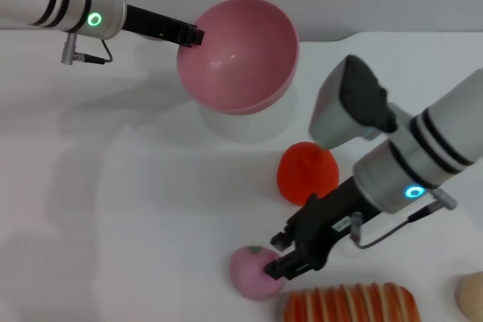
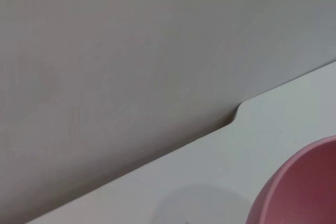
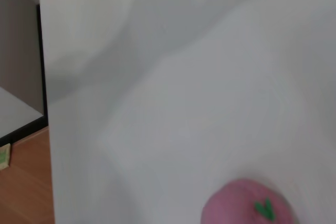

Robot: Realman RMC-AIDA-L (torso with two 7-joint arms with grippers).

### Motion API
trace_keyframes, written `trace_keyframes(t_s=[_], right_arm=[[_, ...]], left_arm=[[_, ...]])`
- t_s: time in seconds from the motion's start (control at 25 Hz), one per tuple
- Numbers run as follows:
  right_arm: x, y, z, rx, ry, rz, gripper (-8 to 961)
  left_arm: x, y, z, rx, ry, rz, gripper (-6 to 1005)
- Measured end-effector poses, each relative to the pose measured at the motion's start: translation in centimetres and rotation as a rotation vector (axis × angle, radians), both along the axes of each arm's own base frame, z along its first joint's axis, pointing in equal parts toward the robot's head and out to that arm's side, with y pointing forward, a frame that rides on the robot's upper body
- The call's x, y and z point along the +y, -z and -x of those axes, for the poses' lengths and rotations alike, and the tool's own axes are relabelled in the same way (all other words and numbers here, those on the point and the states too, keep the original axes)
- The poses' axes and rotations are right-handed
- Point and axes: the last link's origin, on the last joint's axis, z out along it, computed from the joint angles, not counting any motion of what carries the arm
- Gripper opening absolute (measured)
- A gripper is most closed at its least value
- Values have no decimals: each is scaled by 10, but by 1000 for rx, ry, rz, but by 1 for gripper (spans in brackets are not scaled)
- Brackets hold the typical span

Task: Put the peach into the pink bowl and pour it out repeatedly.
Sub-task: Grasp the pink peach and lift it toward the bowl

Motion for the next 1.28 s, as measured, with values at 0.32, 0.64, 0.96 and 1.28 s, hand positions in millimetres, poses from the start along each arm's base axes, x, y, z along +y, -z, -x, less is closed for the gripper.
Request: trace_keyframes(t_s=[0.32, 0.64, 0.96, 1.28], right_arm=[[2, 18, 3, 3, -9, -20, 354], [3, 23, -1, -10, 20, -4, 319], [7, 21, -2, -5, 26, -26, 283], [7, 9, 7, 40, 13, -37, 70]], left_arm=[[1, 2, -5, 5, 21, 2, 38], [3, 0, -8, 15, 36, -18, 38], [5, -1, -9, 19, 47, -26, 38], [4, 0, -9, 24, 49, -22, 38]])
